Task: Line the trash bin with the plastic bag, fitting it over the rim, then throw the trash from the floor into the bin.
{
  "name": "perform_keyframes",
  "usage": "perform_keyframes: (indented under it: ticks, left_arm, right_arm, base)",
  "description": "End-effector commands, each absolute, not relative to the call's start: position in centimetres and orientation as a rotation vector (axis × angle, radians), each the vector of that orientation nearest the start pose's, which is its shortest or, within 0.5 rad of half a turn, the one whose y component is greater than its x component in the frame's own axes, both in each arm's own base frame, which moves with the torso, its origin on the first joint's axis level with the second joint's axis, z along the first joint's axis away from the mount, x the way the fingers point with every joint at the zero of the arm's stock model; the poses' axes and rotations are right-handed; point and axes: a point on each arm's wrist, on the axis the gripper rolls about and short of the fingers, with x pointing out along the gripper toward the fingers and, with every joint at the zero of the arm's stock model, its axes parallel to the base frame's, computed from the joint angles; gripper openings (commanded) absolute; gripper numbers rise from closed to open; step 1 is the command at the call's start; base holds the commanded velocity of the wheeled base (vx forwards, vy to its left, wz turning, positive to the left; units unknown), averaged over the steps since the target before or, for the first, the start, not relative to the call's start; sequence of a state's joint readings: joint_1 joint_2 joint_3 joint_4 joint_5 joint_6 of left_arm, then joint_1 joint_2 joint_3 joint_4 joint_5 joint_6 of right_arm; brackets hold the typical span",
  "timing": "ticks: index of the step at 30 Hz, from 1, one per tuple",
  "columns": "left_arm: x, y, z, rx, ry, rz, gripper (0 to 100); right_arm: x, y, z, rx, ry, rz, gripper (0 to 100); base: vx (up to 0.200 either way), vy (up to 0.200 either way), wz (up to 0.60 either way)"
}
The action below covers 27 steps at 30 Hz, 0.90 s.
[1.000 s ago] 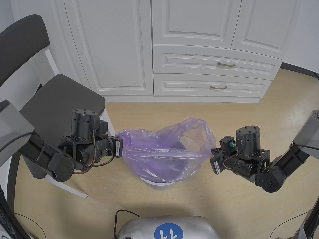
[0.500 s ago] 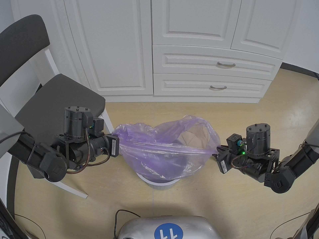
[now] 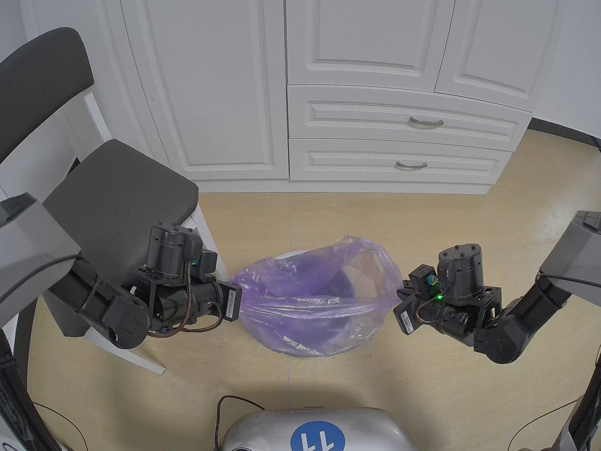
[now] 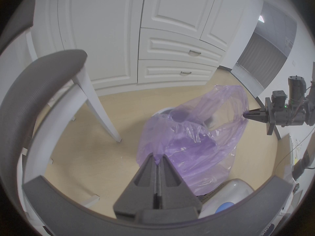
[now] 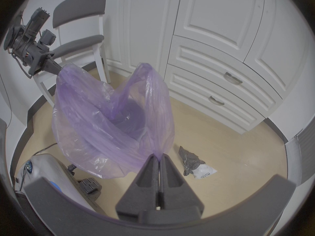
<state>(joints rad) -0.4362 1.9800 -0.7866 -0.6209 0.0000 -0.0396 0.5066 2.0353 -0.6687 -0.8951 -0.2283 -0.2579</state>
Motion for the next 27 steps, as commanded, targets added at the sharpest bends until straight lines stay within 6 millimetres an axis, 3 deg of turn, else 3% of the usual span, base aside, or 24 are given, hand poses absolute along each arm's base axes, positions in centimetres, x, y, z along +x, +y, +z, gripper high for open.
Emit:
perform_keyframes:
  ticks: [1, 5, 10, 14, 18, 23, 27]
  left_arm:
    - [33.1, -15.5, 3.8, 0.103, 0.664, -0.399, 0]
    - [36.4, -16.7, 1.7, -0.005, 0.595, -0.284, 0]
    - [39.2, -16.8, 2.4, -0.11, 0.482, -0.168, 0]
    - [40.0, -17.2, 3.6, -0.194, 0.419, -0.159, 0]
    - [40.4, -17.8, 4.1, -0.251, 0.365, -0.148, 0]
    - [40.7, -19.3, 2.4, -0.284, 0.304, -0.183, 0]
    - [40.8, -20.6, 0.1, -0.301, 0.24, -0.22, 0]
  right_arm:
    - [31.7, 17.4, 2.5, -0.422, 0.476, 0.338, 0]
    - [34.4, 20.0, 0.8, -0.25, 0.409, 0.312, 0]
    - [36.8, 22.5, 0.5, -0.071, 0.294, 0.312, 0]
    - [37.3, 25.5, 0.8, 0.113, 0.238, 0.344, 0]
    - [37.7, 27.0, 0.6, 0.216, 0.224, 0.361, 0]
    - [38.3, 28.6, -1.3, 0.34, 0.182, 0.383, 0]
    - [38.3, 29.7, -4.7, 0.369, 0.147, 0.411, 0]
  base:
    - [0.0, 0.0, 0.0]
    - [0.0, 0.0, 0.0]
    - [0.0, 0.0, 0.0]
    - [0.0, 0.0, 0.0]
    - [0.0, 0.0, 0.0]
    - [0.0, 0.0, 0.0]
    - [0.0, 0.0, 0.0]
